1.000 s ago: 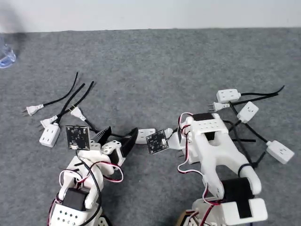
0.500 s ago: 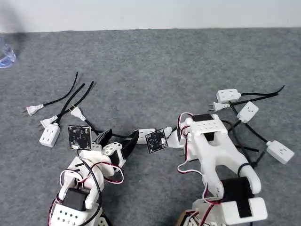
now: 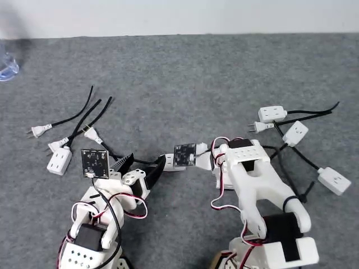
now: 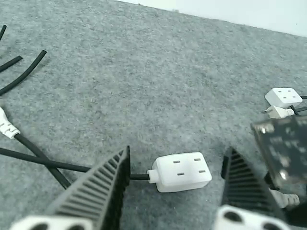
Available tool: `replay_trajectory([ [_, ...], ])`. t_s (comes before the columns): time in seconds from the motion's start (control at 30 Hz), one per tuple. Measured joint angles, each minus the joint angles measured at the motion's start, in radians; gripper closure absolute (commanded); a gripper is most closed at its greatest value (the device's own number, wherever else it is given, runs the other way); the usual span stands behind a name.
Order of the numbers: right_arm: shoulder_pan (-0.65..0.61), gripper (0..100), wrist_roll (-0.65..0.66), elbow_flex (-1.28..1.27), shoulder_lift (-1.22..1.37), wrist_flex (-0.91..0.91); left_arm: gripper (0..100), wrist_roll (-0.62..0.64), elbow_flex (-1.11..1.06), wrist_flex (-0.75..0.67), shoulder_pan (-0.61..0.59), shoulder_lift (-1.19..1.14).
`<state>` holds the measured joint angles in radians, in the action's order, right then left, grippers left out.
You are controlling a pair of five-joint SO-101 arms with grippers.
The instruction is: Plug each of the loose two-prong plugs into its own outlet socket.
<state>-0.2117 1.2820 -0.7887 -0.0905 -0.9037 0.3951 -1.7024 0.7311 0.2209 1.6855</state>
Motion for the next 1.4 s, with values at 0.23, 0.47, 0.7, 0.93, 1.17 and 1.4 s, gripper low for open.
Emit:
replay_trajectory([
  [0.23,0.000,85.5,-0.164,0.000,0.000,0.000,71,0.000,0.000,0.000,0.000,0.000],
  [0.47,-0.005,84.4,-0.112,0.000,-0.044,-0.066,71,0.000,0.000,0.000,0.000,0.000],
  [0.7,-0.005,84.4,-0.034,0.009,-0.141,-0.138,71,0.000,0.000,0.000,0.000,0.000],
  [0.93,-0.005,84.4,0.002,0.009,-0.127,-0.143,71,0.000,0.000,0.000,0.000,0.000],
  [1.17,-0.005,84.5,0.002,0.009,-0.049,-0.130,71,0.000,0.000,0.000,0.000,0.000],
  [1.4,0.002,84.6,0.002,0.009,-0.048,-0.087,71,0.000,0.000,0.000,0.000,0.000],
])
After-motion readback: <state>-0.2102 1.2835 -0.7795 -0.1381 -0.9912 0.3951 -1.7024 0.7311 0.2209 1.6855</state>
